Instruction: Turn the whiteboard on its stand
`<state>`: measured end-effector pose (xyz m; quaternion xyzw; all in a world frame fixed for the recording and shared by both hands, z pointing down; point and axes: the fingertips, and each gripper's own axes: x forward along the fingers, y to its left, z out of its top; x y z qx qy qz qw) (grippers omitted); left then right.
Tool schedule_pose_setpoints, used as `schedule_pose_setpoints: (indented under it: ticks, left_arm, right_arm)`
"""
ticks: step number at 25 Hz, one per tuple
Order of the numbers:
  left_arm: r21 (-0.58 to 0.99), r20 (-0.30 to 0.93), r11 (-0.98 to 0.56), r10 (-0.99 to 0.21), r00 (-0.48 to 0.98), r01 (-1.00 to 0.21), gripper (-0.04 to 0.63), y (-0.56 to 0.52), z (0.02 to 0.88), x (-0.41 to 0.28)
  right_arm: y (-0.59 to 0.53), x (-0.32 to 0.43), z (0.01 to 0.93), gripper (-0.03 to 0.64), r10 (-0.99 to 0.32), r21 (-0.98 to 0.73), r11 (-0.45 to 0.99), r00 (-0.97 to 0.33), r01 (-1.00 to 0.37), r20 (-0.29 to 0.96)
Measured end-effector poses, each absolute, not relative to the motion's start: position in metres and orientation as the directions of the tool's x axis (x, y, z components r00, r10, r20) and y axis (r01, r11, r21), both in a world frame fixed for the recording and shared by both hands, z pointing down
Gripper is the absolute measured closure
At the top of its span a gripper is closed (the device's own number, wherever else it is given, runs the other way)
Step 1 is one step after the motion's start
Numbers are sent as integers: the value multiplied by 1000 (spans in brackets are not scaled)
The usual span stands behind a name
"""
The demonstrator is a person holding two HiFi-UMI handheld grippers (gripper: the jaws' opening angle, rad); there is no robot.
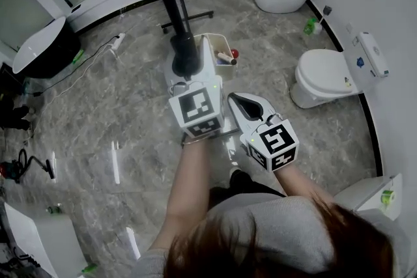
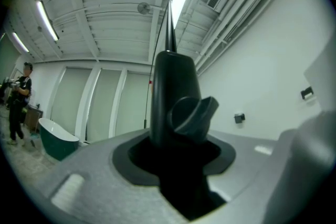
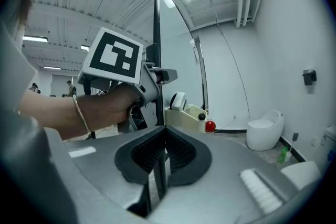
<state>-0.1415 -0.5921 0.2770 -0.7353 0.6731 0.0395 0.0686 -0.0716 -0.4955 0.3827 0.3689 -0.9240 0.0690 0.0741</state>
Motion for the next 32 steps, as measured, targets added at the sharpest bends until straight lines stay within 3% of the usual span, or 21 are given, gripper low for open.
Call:
schedule_pose_setpoints:
  ticks: [32]
  left_arm:
    - [-35, -178, -159, -970, 163, -987, 399, -393, 276, -62]
  right_arm:
    - [-311, -12, 395, 614, -739, -100, 632, -636, -769, 221]
